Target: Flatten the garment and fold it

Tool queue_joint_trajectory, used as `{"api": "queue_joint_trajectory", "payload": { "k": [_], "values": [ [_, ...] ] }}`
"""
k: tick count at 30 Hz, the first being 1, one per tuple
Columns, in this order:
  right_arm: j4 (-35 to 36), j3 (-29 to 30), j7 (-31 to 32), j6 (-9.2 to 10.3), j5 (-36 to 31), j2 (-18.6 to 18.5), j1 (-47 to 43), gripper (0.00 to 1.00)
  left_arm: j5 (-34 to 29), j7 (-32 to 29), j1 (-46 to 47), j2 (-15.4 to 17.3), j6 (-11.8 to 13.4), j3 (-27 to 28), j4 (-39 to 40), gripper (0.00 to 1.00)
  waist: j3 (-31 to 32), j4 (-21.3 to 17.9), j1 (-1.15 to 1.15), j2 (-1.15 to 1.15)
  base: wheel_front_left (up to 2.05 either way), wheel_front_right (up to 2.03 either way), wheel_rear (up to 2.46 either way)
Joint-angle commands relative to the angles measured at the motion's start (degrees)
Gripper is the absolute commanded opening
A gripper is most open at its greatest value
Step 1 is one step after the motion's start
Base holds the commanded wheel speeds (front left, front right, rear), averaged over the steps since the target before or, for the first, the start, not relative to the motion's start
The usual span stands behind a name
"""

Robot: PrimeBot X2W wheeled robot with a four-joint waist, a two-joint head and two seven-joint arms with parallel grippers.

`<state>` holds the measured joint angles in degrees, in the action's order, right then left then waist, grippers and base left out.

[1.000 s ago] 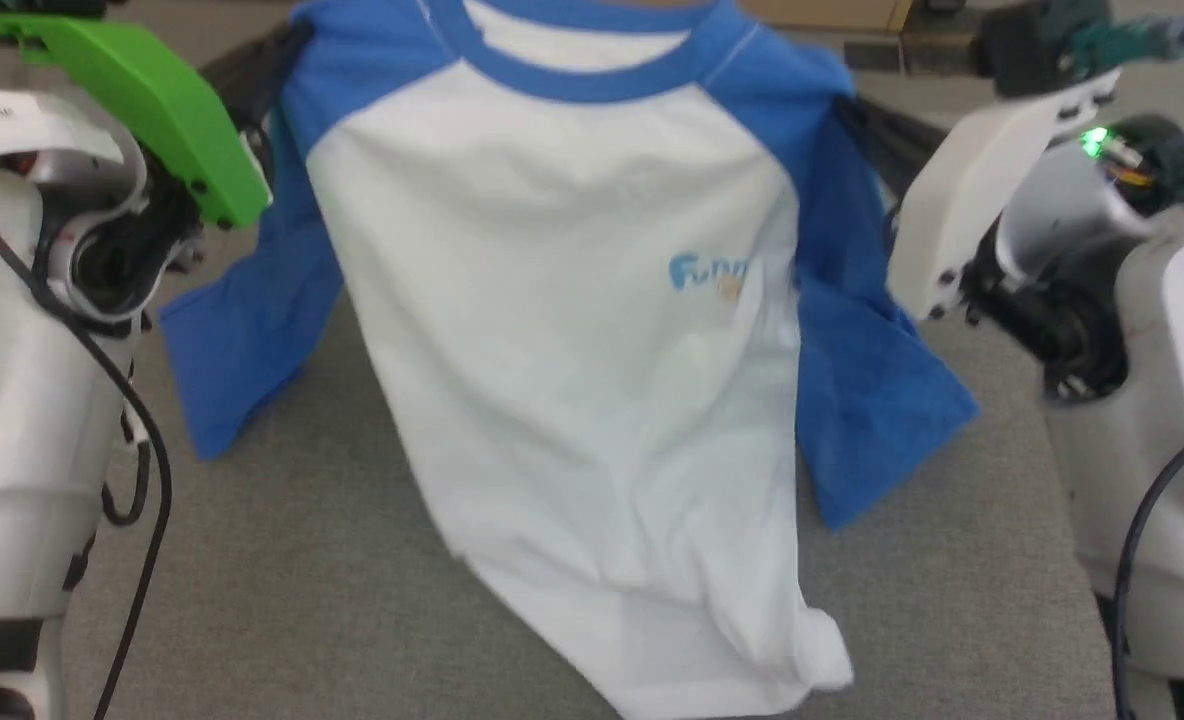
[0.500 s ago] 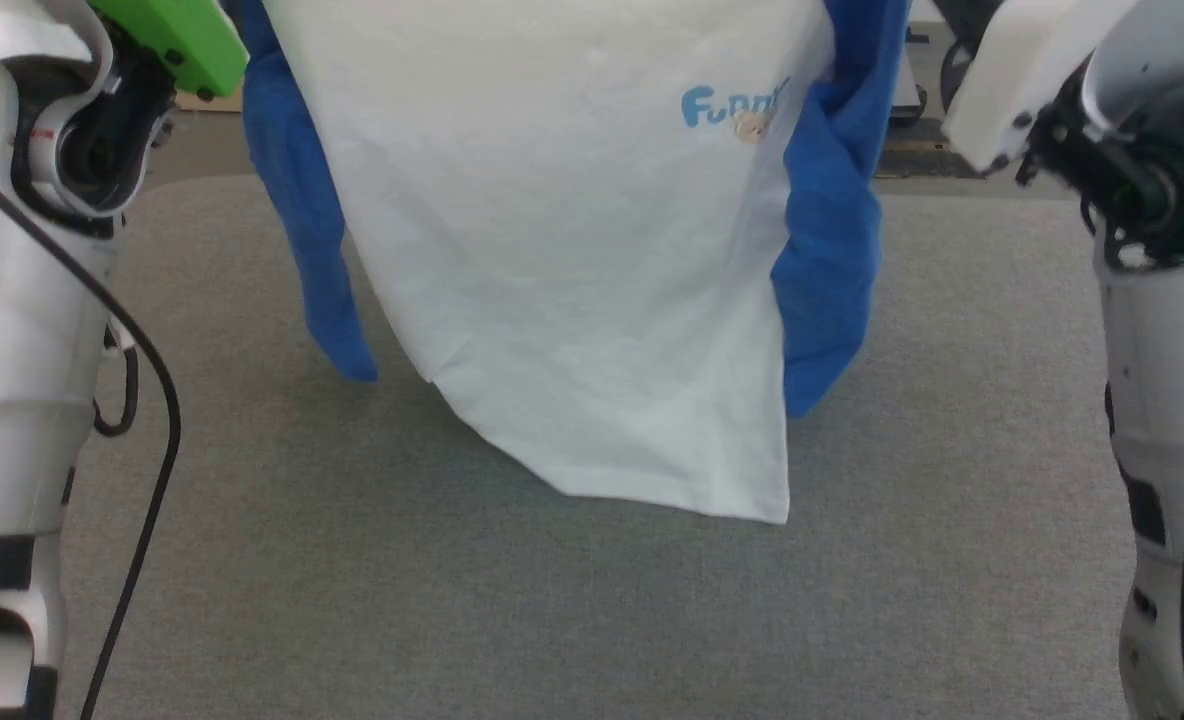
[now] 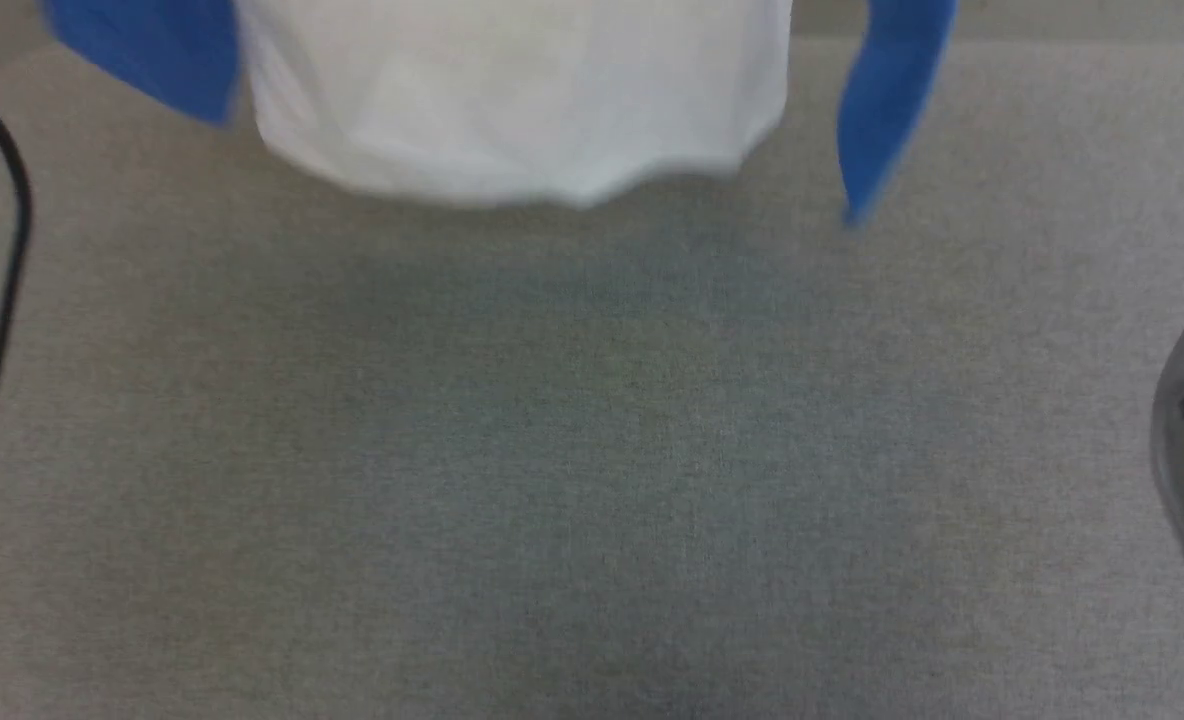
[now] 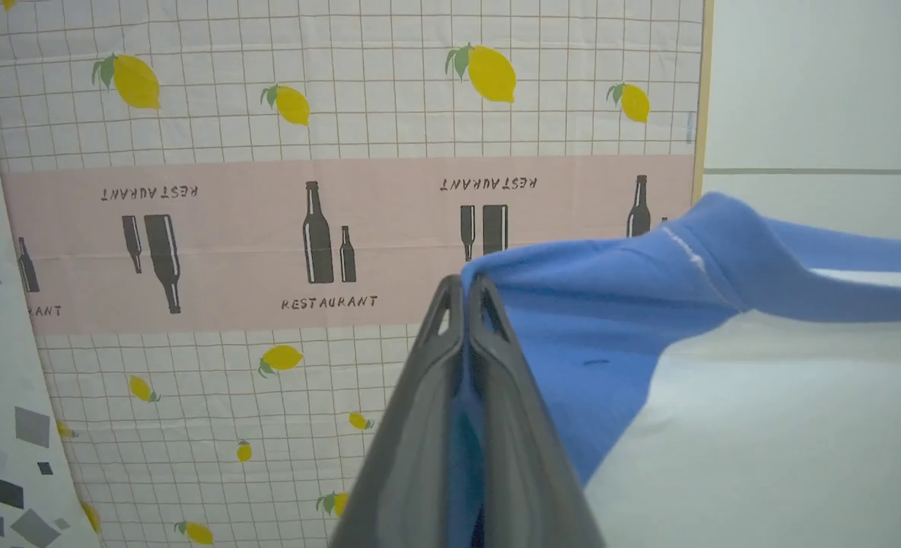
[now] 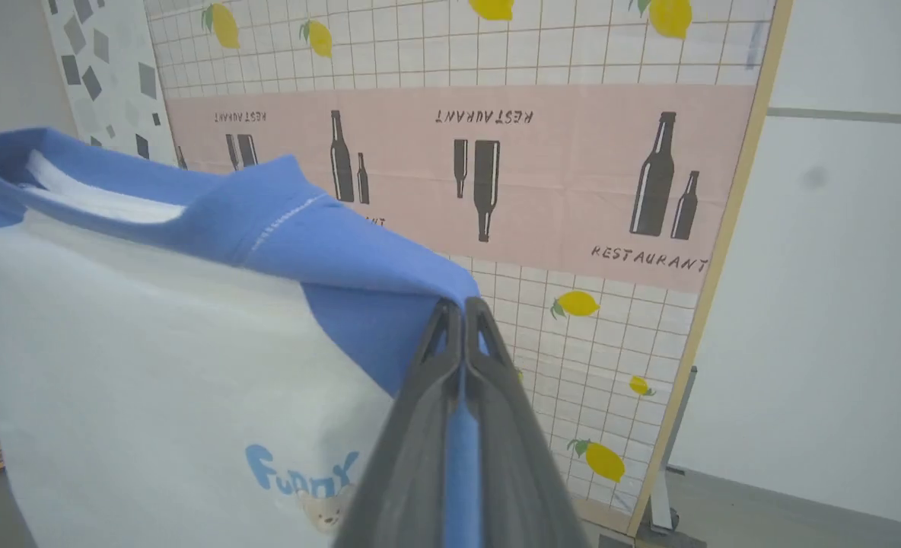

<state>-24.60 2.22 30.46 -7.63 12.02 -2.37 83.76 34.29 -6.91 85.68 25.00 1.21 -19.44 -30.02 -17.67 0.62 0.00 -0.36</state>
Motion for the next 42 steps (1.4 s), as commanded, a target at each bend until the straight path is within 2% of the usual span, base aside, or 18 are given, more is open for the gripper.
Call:
{"api": "queue_joint_trajectory", "payload": {
  "k": [1, 4, 8, 15, 23, 30, 37, 42],
  "values": [
    [-1.4, 1.4, -2.9, 0.14, -1.9, -0.6, 3.1, 0.00, -0.7, 2.4, 3.3, 0.6, 1.3, 1.2, -1.1, 0.00, -8.6, -2.3, 0.00, 0.36, 0.00, 0.00, 0.00],
    [-4.9, 2.7, -9.4, 0.14, -3.1, -0.5, 8.8, 0.00, -1.0, 7.0, 7.8, -0.8, 2.0, 2.4, -2.5, 0.00, -11.3, -2.2, 0.00, 0.36, 0.00, 0.00, 0.00],
    [-8.2, 2.2, -15.4, 0.14, -3.2, -0.5, 12.6, 0.00, -1.0, 11.3, 11.1, -1.9, 0.5, 2.7, -5.5, 0.00, -13.7, -2.1, 0.00, 0.36, 0.00, 0.00, 0.00],
    [-12.8, 2.0, -19.7, 0.14, -3.7, -0.5, 14.5, 0.00, 0.5, 16.1, 11.7, -2.9, -2.4, 3.3, -11.1, 0.00, -18.0, -1.3, 0.00, 0.36, 0.00, 0.00, 0.00],
    [-14.5, 0.4, -22.7, 0.14, -2.1, -0.5, 8.8, 0.00, 4.1, 19.8, 6.0, -5.8, -6.8, 3.5, -16.4, 0.00, -19.1, 1.0, 0.00, 0.36, 0.00, 0.00, 0.00],
    [-11.4, -2.7, -25.4, 0.14, 2.3, -0.6, -3.4, 0.00, 7.5, 21.4, -5.6, -7.6, -8.6, 1.0, -14.2, 0.00, -13.0, 2.6, 0.00, 0.36, 0.00, 0.00, 0.00],
    [-5.3, -5.6, -26.2, 0.14, 10.8, -1.7, -22.8, 0.00, 12.7, 20.9, -24.7, -5.8, -8.7, -4.5, -6.1, 0.00, -1.9, 3.4, 0.00, 0.36, 0.00, 0.00, 0.00],
    [1.2, -7.2, -25.8, 0.14, 14.8, -3.5, -39.6, 0.00, 16.5, 19.1, -40.2, -4.4, -8.7, -6.2, -0.9, 0.00, 5.8, 4.1, 0.00, 0.36, 0.00, 0.00, 0.00]
  ]
}}
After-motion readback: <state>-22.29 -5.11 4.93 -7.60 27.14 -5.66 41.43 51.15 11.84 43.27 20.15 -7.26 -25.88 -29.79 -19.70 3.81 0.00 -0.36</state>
